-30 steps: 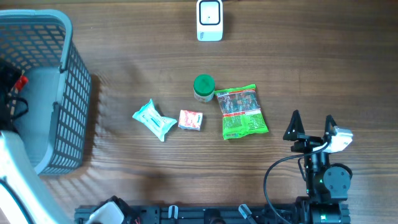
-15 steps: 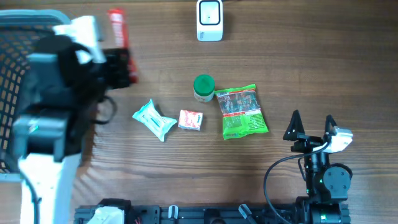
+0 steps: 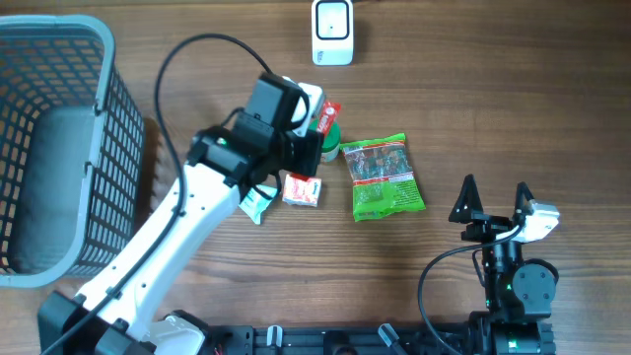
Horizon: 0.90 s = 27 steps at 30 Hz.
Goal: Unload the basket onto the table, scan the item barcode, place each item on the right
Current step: 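Hold the Nescafé stick up to the scanner, then lay it on the table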
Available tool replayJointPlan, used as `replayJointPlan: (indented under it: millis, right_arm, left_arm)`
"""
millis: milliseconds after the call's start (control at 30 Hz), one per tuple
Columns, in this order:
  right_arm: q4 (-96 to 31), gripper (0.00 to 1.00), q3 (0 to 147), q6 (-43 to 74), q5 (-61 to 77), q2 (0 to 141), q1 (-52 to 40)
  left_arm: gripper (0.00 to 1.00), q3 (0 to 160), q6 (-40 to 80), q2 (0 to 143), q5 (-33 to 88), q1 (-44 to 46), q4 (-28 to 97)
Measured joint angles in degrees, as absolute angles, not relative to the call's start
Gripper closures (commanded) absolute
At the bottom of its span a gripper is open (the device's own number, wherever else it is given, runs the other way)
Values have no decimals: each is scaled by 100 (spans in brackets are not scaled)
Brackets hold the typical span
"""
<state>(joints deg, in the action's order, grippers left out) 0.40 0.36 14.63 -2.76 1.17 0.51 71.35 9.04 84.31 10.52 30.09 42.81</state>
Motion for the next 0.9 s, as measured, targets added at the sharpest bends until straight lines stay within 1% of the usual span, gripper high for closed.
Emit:
replayJointPlan:
  millis: [300,500,667,700,733,767,800,833,867,900]
  right_arm:
    - [40,0,36,1463,-276,117,51]
    - [40,0,36,1463,-276,117,54]
    - [40,0,36,1463,-276,117,51]
    - [40,0,36,1463,-276,117,54]
    - [40,0,36,1463,-276,117,51]
    - [40,0,36,1463,-276,117,54]
    - [40,0,36,1463,-276,117,51]
    - [40,0,36,1463,-276,117,54]
    - [40,1,36,1463,-276,117,51]
    - [40,0,36,1463,-276,117,51]
  left_arm:
    - [96,6340,904,8447,1033,3052,3750]
    - [96,5527,893,8543,1035,3336,2895]
    - [96,5229,884,8917,1035,3361,2775]
    - [94,5229,884,8925,1033,3361,2768]
    - [80,5231,884,8903,1035,3361,2768]
    - [57,5236,884,8858,1033,3361,2781]
    - [21,5256,884,8750,1020,3361,2816]
    - [7,5332,880,8506,945,3361,2829]
    - [1,5435,864,8276,799,3363,2823]
    - [0,5557,860,8020,598,3365,2823]
